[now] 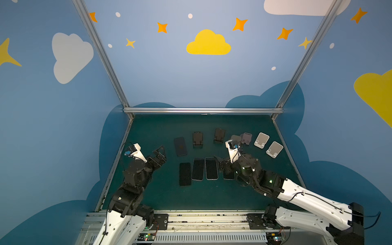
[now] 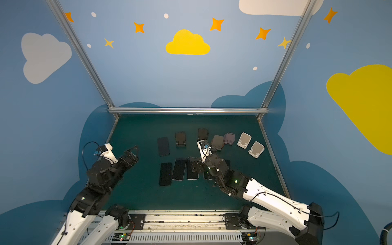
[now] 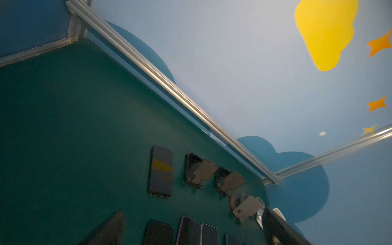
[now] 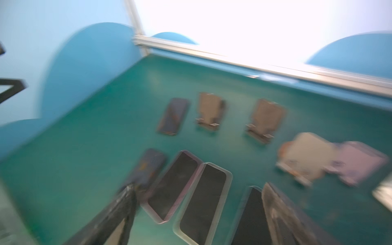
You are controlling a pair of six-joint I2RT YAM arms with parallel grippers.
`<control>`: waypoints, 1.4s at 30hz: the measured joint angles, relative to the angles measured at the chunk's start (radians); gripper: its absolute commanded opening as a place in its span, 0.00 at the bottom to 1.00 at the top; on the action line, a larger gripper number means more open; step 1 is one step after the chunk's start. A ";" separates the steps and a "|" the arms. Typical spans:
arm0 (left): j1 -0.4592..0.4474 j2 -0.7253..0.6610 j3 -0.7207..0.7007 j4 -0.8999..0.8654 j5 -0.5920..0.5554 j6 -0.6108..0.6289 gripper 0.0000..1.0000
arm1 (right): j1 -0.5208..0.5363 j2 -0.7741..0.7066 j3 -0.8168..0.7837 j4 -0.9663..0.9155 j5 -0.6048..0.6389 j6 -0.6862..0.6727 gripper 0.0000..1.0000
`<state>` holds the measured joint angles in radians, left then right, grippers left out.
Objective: Remove the phone from the phone stand
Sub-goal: Reset both arms
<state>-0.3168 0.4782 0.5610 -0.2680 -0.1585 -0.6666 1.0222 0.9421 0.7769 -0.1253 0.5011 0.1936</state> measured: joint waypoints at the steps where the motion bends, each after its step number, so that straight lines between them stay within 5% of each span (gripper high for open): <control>1: 0.000 -0.005 -0.077 0.074 -0.014 0.023 1.00 | -0.019 -0.014 -0.026 0.025 0.020 -0.038 0.92; 7: 0.012 0.036 -0.389 0.408 -0.177 0.183 1.00 | -0.257 -0.070 -0.236 0.267 -0.010 -0.127 0.93; 18: 0.132 0.345 -0.313 0.692 -0.267 0.567 1.00 | -0.538 -0.038 -0.291 0.334 -0.151 -0.307 0.93; 25: 0.291 0.718 -0.308 0.853 -0.129 0.639 1.00 | -0.742 0.079 -0.383 0.445 -0.245 -0.351 0.93; 30: 0.364 0.807 -0.212 0.835 0.013 0.644 1.00 | -0.901 0.248 -0.421 0.497 -0.366 -0.271 0.93; 42: 0.410 0.990 -0.161 0.973 0.188 0.575 1.00 | -0.993 0.425 -0.383 0.676 -0.505 -0.180 0.93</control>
<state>0.0937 1.4681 0.3996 0.7048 0.0299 -0.0917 0.0292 1.3670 0.3939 0.5503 -0.0044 0.0139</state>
